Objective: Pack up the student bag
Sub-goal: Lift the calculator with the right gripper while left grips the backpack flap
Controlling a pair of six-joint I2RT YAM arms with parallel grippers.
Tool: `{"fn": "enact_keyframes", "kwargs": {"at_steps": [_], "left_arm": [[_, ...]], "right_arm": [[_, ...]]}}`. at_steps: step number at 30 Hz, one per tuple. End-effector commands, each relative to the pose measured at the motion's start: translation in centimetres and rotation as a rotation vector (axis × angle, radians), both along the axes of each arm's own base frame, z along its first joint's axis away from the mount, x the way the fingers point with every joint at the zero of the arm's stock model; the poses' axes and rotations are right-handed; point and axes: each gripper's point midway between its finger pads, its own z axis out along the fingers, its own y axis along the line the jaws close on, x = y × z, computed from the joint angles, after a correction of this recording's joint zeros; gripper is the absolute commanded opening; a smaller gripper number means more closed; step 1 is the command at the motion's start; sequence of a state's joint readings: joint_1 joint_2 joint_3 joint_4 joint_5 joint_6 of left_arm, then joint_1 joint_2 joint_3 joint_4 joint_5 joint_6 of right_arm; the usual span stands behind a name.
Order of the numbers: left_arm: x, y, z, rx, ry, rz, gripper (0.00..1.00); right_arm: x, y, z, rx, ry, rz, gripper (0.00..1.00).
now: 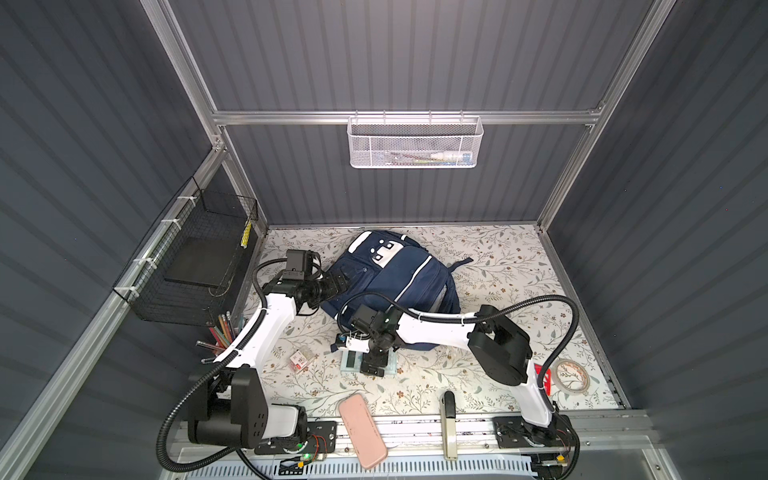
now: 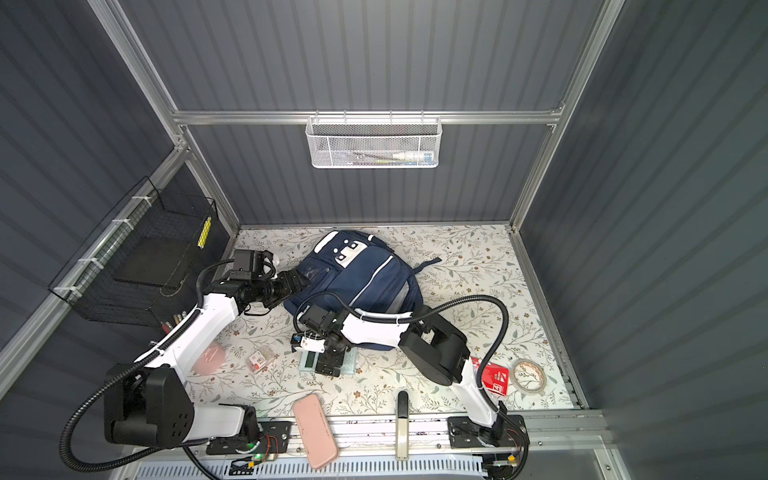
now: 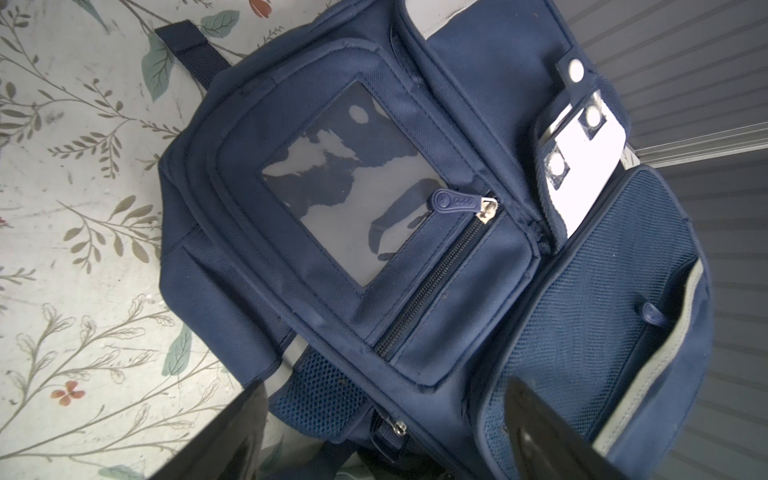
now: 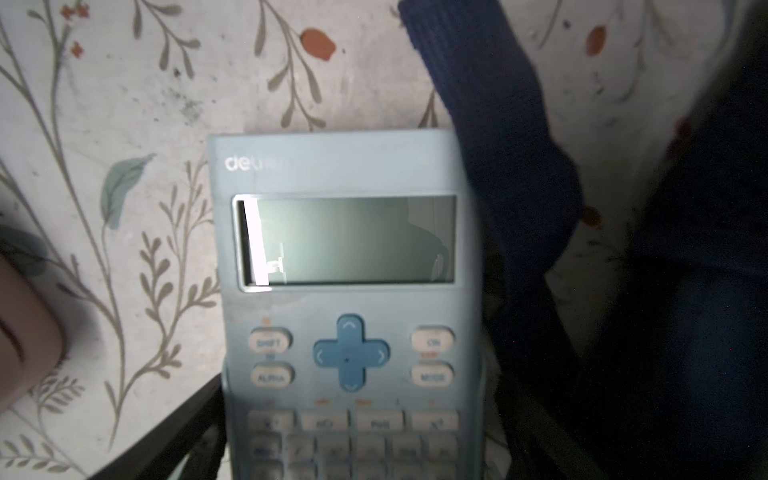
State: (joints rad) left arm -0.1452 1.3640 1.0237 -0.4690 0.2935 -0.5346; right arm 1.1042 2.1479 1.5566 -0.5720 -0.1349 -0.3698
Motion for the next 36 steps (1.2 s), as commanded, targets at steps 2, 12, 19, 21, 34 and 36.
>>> {"fn": "enact_keyframes", "kwargs": {"at_steps": [2,12,19,21,34,36], "left_arm": [[-0.6,-0.4,-0.1,-0.020,0.013,-0.015,0.89],[0.3,-1.7,0.5,-0.088,-0.026,-0.048,0.89],[0.9,-1.7,2.4,-0.063,-0.091,-0.082,0.89],[0.8,-2.0,2.3,-0.070,-0.089,-0.097,0.90],[-0.4,-9.0,1.4,0.048,-0.160,-0.350,1.00],[-0.5,-10.2,1.3,0.045,-0.168,-0.382,1.00]], "right_arm": [[-2.5,-5.5,-5.0,-0.212,0.100,0.002,0.93],[-1.6,-4.9,-1.6,-0.061,0.035,-0.083,0.83],[-0.9,-4.8,2.7,0.070,-0.005,-0.144,0.80],[-0.9,-5.3,3.7,0.081,-0.016,-0.163,0.80],[1.4,-13.5,6.3,0.055,-0.071,-0.426,0.81],[1.6,-15.0,6.8,0.069,-0.077,-0.480,0.81]]}}
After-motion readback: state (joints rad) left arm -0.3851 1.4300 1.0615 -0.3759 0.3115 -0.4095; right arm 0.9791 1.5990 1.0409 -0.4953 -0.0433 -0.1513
